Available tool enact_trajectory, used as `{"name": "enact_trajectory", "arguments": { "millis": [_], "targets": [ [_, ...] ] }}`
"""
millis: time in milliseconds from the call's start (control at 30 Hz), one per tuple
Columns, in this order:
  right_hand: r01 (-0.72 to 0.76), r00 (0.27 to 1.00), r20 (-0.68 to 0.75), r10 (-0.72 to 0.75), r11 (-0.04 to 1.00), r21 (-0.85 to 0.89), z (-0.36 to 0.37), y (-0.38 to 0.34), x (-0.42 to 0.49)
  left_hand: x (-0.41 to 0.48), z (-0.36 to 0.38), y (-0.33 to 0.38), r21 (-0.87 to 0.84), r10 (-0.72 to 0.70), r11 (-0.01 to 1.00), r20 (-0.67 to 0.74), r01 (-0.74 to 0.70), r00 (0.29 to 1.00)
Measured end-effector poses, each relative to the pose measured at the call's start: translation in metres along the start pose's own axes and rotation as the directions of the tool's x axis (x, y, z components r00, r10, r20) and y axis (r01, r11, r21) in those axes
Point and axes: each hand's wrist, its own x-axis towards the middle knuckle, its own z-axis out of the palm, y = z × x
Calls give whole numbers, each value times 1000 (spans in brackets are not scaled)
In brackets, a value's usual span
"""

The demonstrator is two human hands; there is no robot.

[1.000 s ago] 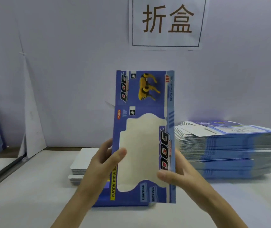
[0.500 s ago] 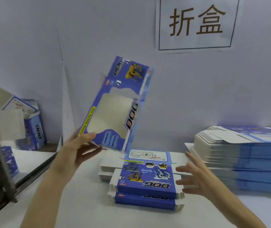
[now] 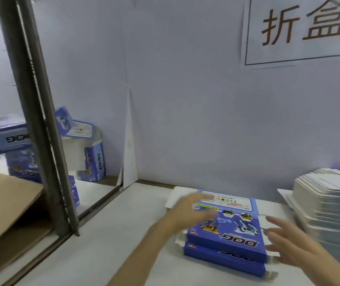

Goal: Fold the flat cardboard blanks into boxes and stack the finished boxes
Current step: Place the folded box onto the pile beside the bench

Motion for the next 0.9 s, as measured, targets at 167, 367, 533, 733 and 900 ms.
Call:
{"name": "enact_trajectory", "arguments": {
  "millis": [167, 367, 533, 733, 900],
  "targets": [
    [10, 1000, 4, -9, 980, -198, -3, 7, -1, -2, 70, -15, 608, -116, 792, 235, -53, 965],
    [17, 995, -87, -39, 970, -242, -4, 11, 0, -14, 75, 11, 777, -99, 613, 254, -142, 962],
    [234, 911, -288, -294, 946, -225, -15, -5, -7, -19, 53, 32, 796, 372, 542, 60, -269, 926],
    [337, 839, -396, -373, 928, -160, -21, -17, -12, -22, 39, 27, 726, 338, 626, 77, -285, 938],
    [282, 867, -379, -323, 946, -161, -22, -10, -10, -20, 35, 15, 679, 116, 710, 152, -189, 982]
  ]
}}
